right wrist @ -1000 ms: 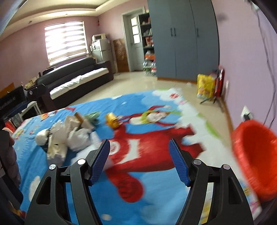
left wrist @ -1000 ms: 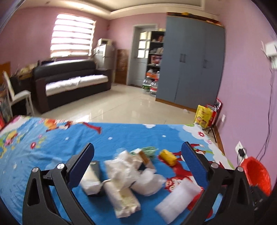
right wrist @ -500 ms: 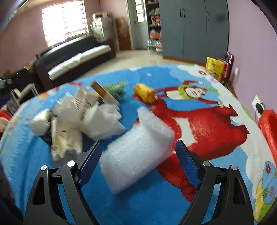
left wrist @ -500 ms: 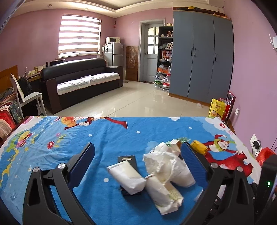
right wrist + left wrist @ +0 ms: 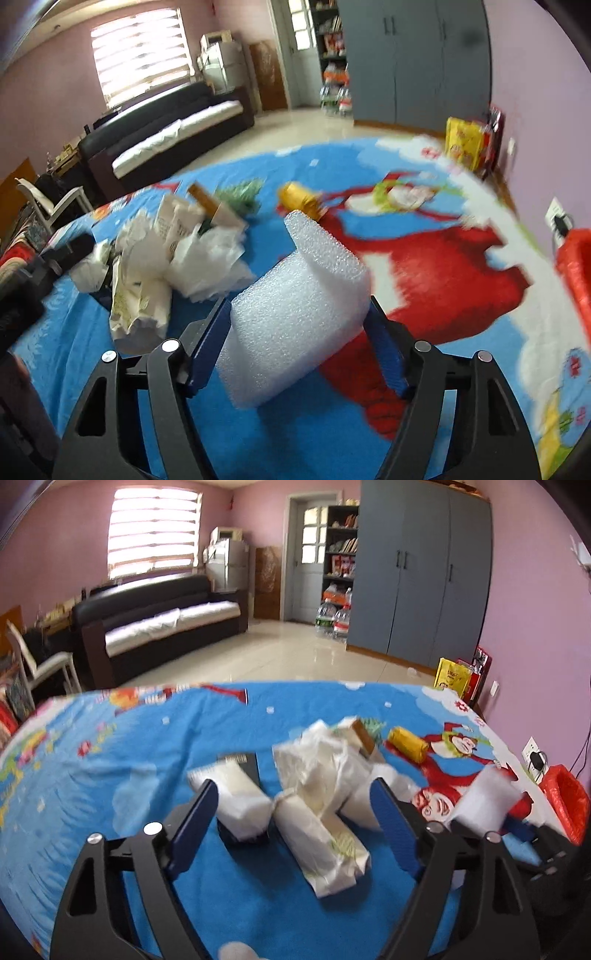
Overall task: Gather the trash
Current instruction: 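Grasp the white foam block with the right tool while the left tool grasps a white paper wrapper, then carry the foam block and paper wrapper with both tools over the red bin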
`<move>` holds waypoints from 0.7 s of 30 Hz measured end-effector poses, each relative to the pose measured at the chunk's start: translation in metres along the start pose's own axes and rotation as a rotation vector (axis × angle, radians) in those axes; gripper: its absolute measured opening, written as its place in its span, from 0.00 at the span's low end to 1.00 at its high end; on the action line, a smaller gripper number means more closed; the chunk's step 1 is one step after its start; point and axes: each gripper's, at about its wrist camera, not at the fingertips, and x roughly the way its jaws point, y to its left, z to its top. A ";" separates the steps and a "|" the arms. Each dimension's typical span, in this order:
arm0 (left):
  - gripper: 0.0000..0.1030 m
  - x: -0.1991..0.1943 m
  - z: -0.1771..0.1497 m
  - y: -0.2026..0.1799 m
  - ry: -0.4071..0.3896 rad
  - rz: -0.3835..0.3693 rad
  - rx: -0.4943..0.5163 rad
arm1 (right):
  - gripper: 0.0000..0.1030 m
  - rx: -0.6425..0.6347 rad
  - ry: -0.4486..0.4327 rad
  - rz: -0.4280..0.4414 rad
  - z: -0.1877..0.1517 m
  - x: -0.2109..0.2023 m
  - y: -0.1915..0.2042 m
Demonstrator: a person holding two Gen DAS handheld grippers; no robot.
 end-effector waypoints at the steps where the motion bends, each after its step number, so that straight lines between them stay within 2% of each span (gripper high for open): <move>1: 0.71 0.003 -0.004 0.001 0.013 0.000 -0.016 | 0.67 0.003 -0.010 -0.002 0.002 -0.005 -0.004; 4: 0.62 0.018 -0.018 0.002 0.077 0.001 -0.075 | 0.67 -0.007 -0.028 -0.022 0.006 -0.013 -0.014; 8: 0.54 0.029 -0.026 0.000 0.067 0.033 -0.085 | 0.67 -0.008 -0.010 -0.028 0.004 -0.013 -0.023; 9: 0.48 0.031 -0.026 0.000 0.071 0.032 -0.087 | 0.67 -0.012 -0.007 -0.029 0.003 -0.013 -0.024; 10: 0.33 0.032 -0.026 0.000 0.077 0.012 -0.097 | 0.67 -0.012 -0.007 -0.028 0.003 -0.014 -0.025; 11: 0.28 0.033 -0.026 -0.001 0.087 0.005 -0.099 | 0.67 -0.013 -0.009 -0.027 0.003 -0.015 -0.026; 13: 0.09 0.029 -0.027 -0.007 0.083 -0.011 -0.081 | 0.67 -0.018 -0.016 -0.027 0.003 -0.018 -0.028; 16: 0.07 0.020 -0.030 -0.021 0.057 -0.063 -0.064 | 0.67 -0.020 -0.026 -0.030 0.004 -0.022 -0.031; 21: 0.07 -0.003 -0.033 -0.057 -0.001 -0.155 0.022 | 0.67 -0.010 -0.044 -0.044 0.005 -0.029 -0.042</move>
